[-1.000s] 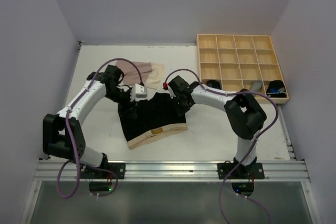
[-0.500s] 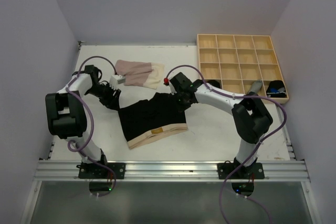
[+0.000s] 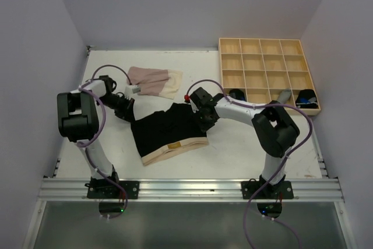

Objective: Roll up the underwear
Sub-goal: Flatten the underwear

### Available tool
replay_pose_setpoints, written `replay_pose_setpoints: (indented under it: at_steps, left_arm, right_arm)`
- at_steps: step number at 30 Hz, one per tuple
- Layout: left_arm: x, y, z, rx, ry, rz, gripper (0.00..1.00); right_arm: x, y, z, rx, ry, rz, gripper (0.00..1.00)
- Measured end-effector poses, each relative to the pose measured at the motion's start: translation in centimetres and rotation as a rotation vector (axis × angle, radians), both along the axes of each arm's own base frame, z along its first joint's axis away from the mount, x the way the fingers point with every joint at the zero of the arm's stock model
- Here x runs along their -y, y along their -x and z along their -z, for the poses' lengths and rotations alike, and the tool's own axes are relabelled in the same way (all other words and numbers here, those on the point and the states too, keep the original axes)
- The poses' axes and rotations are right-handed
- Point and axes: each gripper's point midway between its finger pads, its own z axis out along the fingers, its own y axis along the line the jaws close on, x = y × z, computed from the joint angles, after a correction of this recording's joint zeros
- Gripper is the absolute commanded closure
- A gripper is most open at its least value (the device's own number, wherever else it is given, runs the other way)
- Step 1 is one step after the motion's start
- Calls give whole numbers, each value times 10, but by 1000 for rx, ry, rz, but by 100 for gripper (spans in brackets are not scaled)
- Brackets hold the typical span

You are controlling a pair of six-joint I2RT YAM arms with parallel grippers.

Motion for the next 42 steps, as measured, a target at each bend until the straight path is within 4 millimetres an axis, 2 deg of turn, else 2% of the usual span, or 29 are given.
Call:
replay_pose_setpoints:
  at_steps: [3, 8, 10, 13, 15, 16, 17, 18, 19, 20, 23, 26, 29, 31, 33, 36, 39, 42]
  left_arm:
    - [0, 5, -14, 52, 3, 10, 100]
    - [5, 32, -68, 253, -10, 70, 100]
    - [7, 44, -80, 303, -18, 96, 100]
    - [13, 71, -71, 280, -25, 135, 100]
    - [12, 88, -53, 209, -45, 149, 84]
    - [11, 96, -44, 170, -59, 151, 81]
    - [8, 102, -35, 135, -79, 145, 67]
    - [3, 104, -28, 113, -105, 136, 59]
    - [-1, 104, -24, 95, -127, 122, 55]
    - [-5, 101, -22, 91, -143, 106, 51]
    - [-12, 79, -29, 135, -163, 74, 48]
    - [-13, 32, -60, 278, -159, 60, 50]
    - [-9, -21, -93, 420, -147, 68, 53]
    - [1, -46, -103, 478, -117, 92, 53]
    - [14, -56, -101, 493, -90, 121, 50]
    - [41, -55, -84, 459, -57, 186, 47]
    - [73, -51, -65, 410, -14, 239, 48]
    - [85, -50, -42, 363, -4, 243, 50]
  right_arm:
    - [0, -1, 3, -2, 5, -2, 84]
    - [0, -1, 4, -2, 7, -4, 85]
    - [0, -2, 4, -3, 9, -6, 85]
    - [-2, -4, 4, -3, 13, -13, 85]
    - [-3, -6, 3, 0, 15, -20, 86]
    - [-4, -8, 3, 1, 16, -24, 86]
    - [-4, -8, 3, 0, 20, -30, 86]
    - [-4, -9, 3, 1, 24, -37, 85]
    - [-4, -10, 2, 3, 27, -42, 85]
    - [-3, -10, 2, 6, 31, -46, 85]
    - [0, -11, 1, 15, 46, -49, 85]
    - [-1, -12, -7, 29, 34, -40, 84]
    - [-5, -14, -28, 67, -11, -18, 84]
    - [-8, -15, -45, 94, -52, -4, 84]
    - [-13, -14, -57, 107, -94, 3, 83]
    - [-18, -13, -62, 103, -129, 7, 83]
    - [-13, -5, -51, 69, -115, 11, 83]
    - [-8, 4, -34, 30, -93, 15, 83]
